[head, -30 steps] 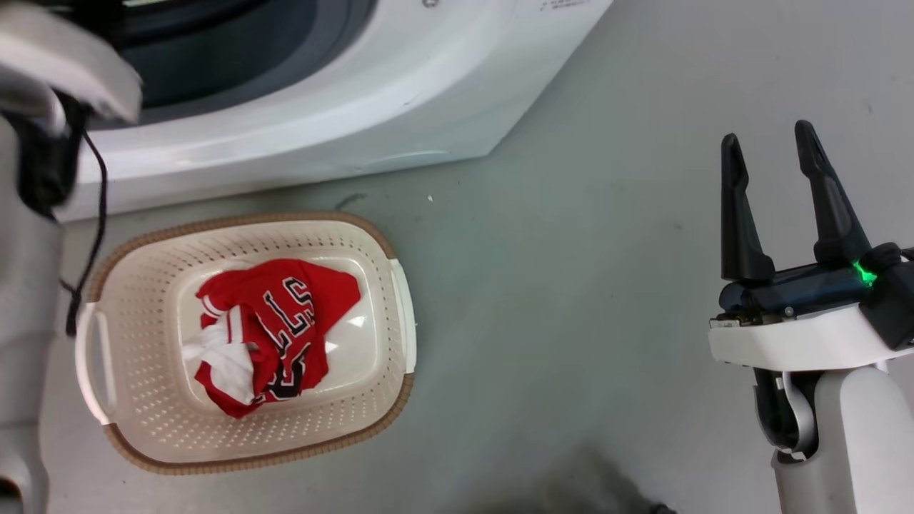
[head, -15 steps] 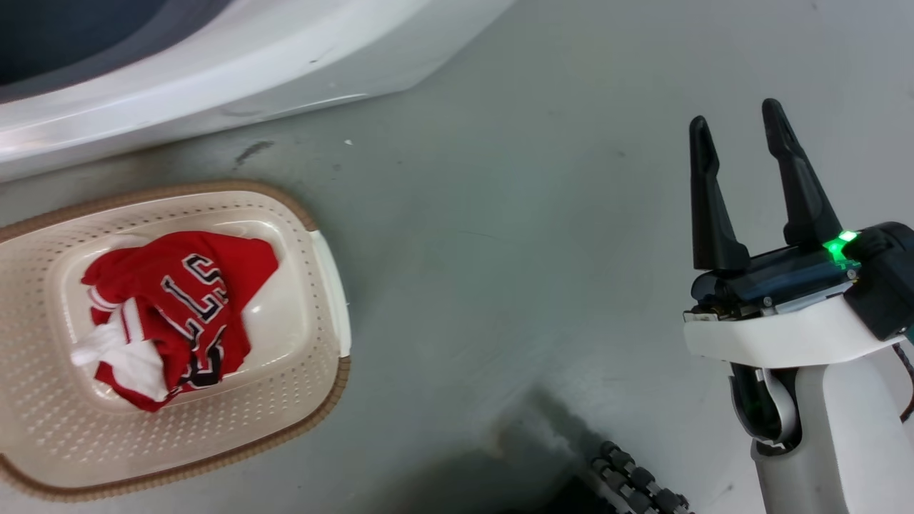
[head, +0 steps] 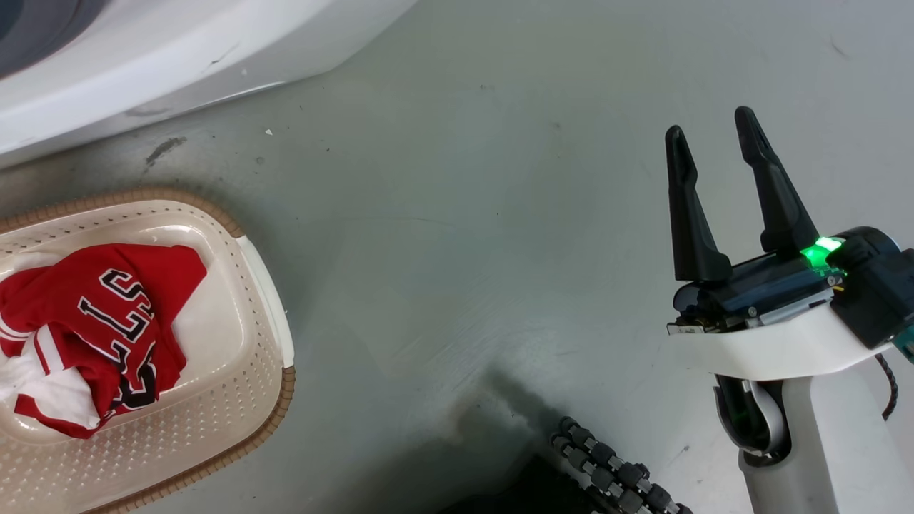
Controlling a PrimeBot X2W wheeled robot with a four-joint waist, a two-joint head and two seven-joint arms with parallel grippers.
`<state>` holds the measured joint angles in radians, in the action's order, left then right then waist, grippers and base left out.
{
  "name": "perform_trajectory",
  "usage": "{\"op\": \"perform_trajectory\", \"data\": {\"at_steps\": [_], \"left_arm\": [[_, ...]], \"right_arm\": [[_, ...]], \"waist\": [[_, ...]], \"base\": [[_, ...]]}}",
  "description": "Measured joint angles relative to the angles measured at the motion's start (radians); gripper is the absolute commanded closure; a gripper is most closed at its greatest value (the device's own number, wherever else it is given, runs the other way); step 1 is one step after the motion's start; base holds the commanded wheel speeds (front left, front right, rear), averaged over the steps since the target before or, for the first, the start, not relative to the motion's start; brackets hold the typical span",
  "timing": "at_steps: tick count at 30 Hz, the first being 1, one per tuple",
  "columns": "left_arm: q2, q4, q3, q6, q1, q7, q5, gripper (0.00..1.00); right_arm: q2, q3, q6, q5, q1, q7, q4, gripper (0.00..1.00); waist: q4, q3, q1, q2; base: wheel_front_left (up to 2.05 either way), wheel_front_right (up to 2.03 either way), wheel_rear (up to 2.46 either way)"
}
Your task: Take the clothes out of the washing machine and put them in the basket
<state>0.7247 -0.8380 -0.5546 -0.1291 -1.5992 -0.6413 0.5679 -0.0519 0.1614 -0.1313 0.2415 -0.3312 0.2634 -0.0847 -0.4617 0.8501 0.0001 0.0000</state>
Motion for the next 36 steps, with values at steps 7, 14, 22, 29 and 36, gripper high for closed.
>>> {"op": "perform_trajectory", "data": {"at_steps": [7, 14, 22, 29, 36], "left_arm": [[-0.009, -0.052, -0.050, 0.000, -0.017, 0.011, 0.015, 1.00], [-0.007, -0.072, -0.093, 0.000, -0.053, 0.075, 0.035, 1.00], [-0.015, -0.102, -0.119, 0.000, -0.061, 0.223, 0.080, 1.00], [-0.039, -0.133, -0.139, 0.000, -0.013, 0.402, 0.111, 1.00], [-0.082, -0.165, -0.161, 0.000, 0.097, 0.538, 0.162, 1.00]], "right_arm": [[0.000, -0.001, 0.000, 0.001, 0.004, 0.000, -0.007, 0.00], [0.000, -0.001, 0.000, 0.001, -0.003, 0.000, -0.008, 0.00], [0.000, -0.016, 0.000, -0.024, -0.019, 0.000, -0.001, 0.00], [0.000, -0.041, 0.000, -0.045, -0.029, 0.000, 0.015, 0.00], [0.001, -0.060, 0.000, -0.088, -0.019, 0.000, 0.027, 0.00]], "waist": [[0.004, 0.012, 0.0000, 0.0000], [0.010, 0.017, 0.0000, 0.0000], [0.032, -0.017, 0.0000, 0.0000], [0.068, -0.073, 0.0000, 0.0000], [0.114, -0.151, -0.0001, 0.0000]], "base": [[0.00, 0.00, 0.00], [0.00, 0.00, 0.00], [0.00, 0.00, 0.00], [0.00, 0.00, 0.00], [0.00, 0.00, 0.00]]}}
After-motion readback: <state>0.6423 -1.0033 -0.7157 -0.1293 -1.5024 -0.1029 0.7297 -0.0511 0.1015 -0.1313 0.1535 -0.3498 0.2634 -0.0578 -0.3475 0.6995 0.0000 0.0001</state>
